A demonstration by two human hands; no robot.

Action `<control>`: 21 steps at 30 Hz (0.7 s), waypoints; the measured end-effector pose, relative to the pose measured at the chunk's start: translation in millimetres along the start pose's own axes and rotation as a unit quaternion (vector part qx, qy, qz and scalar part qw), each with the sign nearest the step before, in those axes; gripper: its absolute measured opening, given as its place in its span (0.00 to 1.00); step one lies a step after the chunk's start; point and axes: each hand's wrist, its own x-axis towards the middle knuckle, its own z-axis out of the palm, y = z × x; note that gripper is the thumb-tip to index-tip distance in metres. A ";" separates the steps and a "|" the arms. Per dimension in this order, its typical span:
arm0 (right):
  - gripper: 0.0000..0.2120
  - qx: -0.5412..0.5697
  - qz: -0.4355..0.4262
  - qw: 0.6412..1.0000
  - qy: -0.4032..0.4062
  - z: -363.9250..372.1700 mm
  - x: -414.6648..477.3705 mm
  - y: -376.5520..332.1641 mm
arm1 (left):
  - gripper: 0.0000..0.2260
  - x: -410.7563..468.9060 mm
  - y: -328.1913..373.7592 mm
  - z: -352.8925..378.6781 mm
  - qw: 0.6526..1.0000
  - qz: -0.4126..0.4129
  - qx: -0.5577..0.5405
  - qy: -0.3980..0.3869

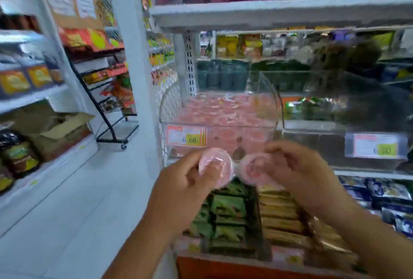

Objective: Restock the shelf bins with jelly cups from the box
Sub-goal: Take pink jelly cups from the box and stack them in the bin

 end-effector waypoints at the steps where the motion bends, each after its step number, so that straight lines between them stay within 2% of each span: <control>1: 0.07 -0.001 -0.025 0.999 0.022 -1.8 18.5 -16.5 | 0.11 7.6 3.8 -13.9 0.998 0.016 0.042 0.033; 3: 0.06 -0.010 -0.060 0.997 0.038 -1.0 59.0 -41.7 | 0.13 23.2 3.4 -38.3 0.990 0.028 0.101 0.091; 6: 0.05 -0.080 -0.073 0.994 0.000 11.2 121.4 -64.4 | 0.21 42.0 -4.1 -64.0 0.981 0.030 0.155 0.113; 8: 0.03 -0.113 -0.048 0.990 -0.064 27.0 158.2 -70.0 | 0.16 49.8 -11.6 -73.4 0.978 0.028 0.181 0.099; 11: 0.03 -0.113 0.057 0.976 -0.175 56.8 194.6 -65.1 | 0.09 54.6 -17.7 -78.9 0.979 0.012 0.197 0.057; 15: 0.12 -0.153 0.143 0.935 -0.285 88.3 220.5 -61.6 | 0.15 59.8 -22.7 -82.3 0.976 0.029 0.213 0.043; 18: 0.14 -0.187 0.154 0.911 -0.335 102.9 229.6 -63.8 | 0.12 62.6 -22.9 -83.4 0.976 0.028 0.213 0.042; 21: 0.14 -0.198 0.108 0.905 -0.360 100.5 228.6 -67.0 | 0.14 62.3 -19.8 -82.8 0.975 0.038 0.216 0.040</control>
